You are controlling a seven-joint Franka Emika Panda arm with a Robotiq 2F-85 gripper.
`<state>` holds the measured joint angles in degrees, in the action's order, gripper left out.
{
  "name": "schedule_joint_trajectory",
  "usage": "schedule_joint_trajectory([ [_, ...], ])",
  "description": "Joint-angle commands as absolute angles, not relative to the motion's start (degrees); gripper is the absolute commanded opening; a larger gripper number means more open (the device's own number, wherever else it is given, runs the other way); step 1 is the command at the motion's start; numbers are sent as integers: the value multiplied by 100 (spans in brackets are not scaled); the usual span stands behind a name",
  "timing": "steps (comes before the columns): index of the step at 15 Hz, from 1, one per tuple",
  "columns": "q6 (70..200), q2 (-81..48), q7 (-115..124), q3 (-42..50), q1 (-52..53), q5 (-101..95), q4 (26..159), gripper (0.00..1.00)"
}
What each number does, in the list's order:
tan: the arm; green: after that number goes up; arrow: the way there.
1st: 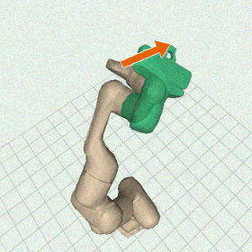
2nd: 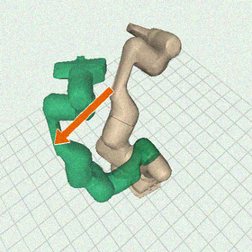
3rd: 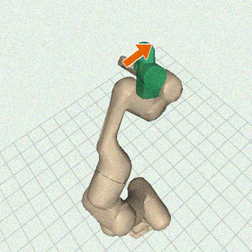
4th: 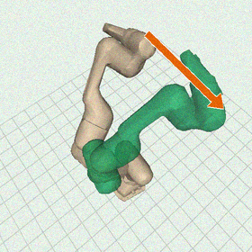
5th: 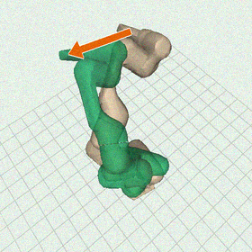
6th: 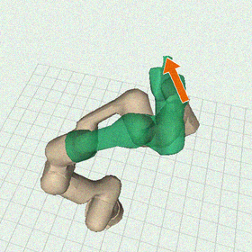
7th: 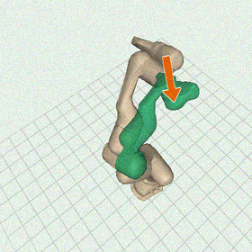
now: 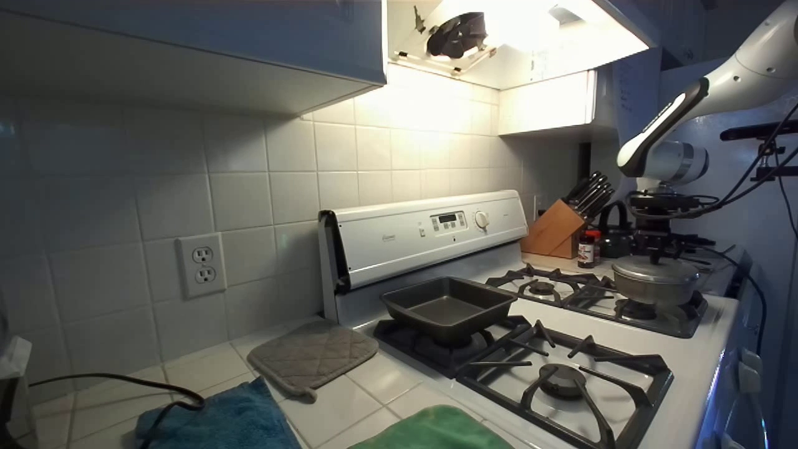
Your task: Pick up the pot from the left side of the stove and put it on the right side of the stove
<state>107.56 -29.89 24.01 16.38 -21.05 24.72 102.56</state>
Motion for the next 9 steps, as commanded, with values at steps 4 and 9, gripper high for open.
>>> schedule_joint_trajectory([
  [4, 10960, -3195, 2512, 1575, -2107, 2593, 10046, 12],
  [9, 11139, -3290, 2561, 1529, -2067, 2584, 9996, 12],
])
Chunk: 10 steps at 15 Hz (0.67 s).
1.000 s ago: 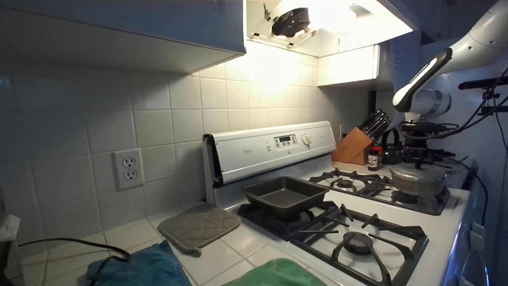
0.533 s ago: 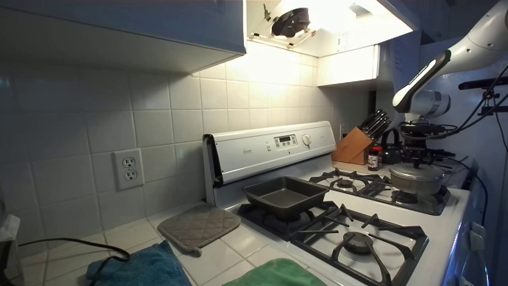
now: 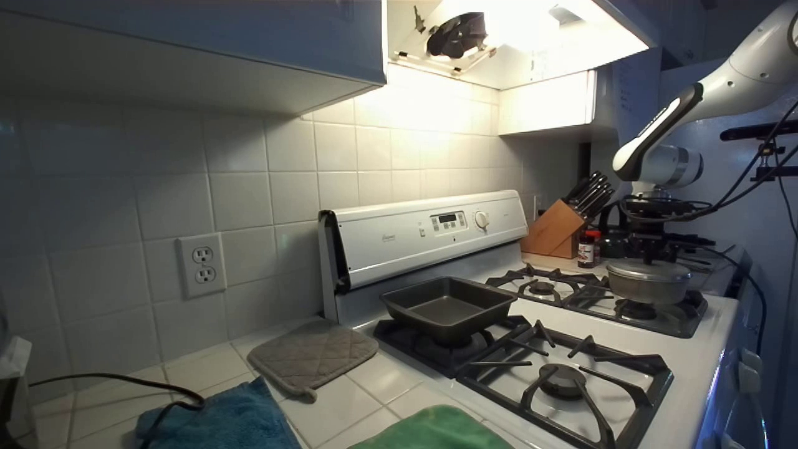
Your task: Pick up the pot from the left side of the stove and put it on the right side of the stove
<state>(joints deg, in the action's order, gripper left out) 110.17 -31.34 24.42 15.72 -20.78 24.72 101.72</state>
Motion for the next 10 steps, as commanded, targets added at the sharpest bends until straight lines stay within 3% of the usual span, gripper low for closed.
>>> schedule_joint_trajectory([
  [1, 11124, -3295, 2578, 1518, -2061, 2591, 9979, 12],
  [9, 11188, -3236, 2599, 1460, -1967, 2547, 10016, 12],
  [10, 11195, -3240, 2611, 1463, -1956, 2538, 10018, 24],
])
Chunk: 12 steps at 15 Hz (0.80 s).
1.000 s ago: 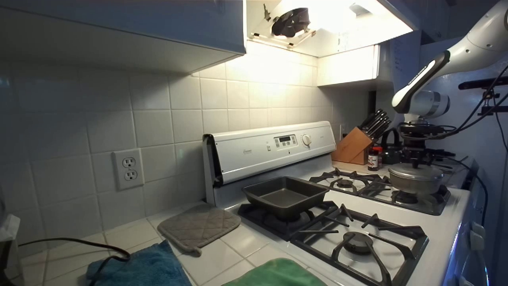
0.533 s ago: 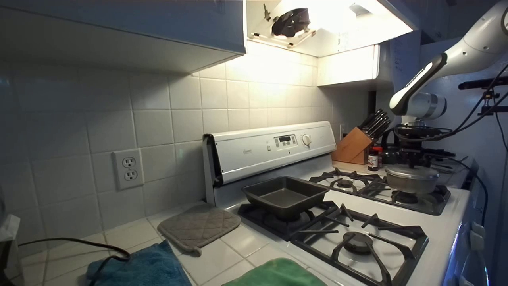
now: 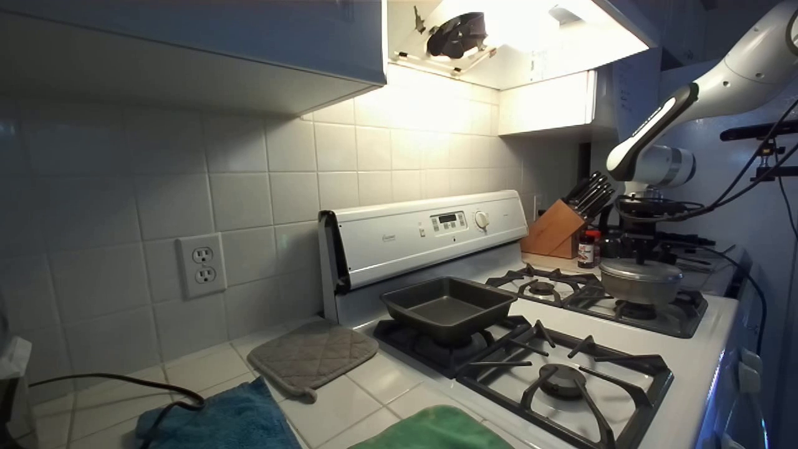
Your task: Pick up the pot from the left side of the stove and put it on the right side of the stove
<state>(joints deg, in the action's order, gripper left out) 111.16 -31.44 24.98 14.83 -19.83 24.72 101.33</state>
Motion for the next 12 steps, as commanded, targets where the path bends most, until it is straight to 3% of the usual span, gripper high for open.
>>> schedule_joint_trajectory([
  [1, 11205, -3245, 2629, 1470, -1943, 2521, 10018, 62],
  [3, 11214, -3246, 2643, 1477, -1934, 2510, 10021, 70],
  [7, 11279, -3151, 2643, 1484, -1913, 2497, 10079, 98],
  [12, 11516, -2860, 2592, 1524, -1793, 2328, 10305, 100],
])
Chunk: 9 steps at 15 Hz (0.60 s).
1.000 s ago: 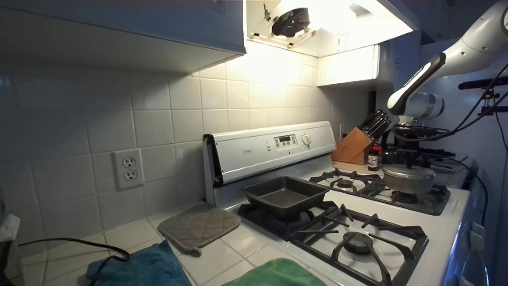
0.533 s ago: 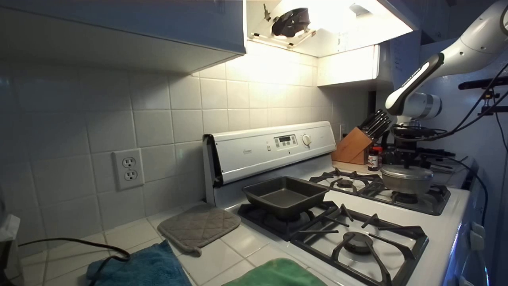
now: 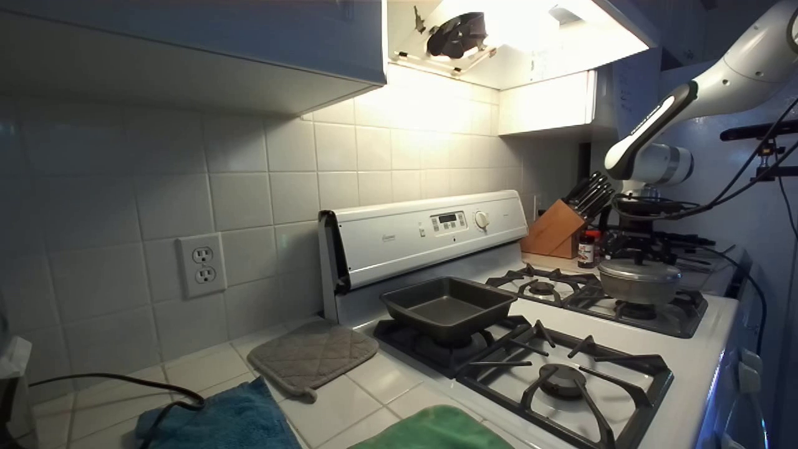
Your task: Pick up the pot from the left side of the stove and put it on the right side of the stove
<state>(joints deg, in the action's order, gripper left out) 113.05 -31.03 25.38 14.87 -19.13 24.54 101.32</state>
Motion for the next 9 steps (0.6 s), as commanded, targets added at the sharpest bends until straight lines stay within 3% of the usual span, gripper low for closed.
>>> schedule_joint_trajectory([
  [1, 11659, -2738, 2566, 1538, -1726, 2249, 10420, 100],
  [9, 11884, -1915, 2278, 1523, -1338, 1426, 10989, 100],
])
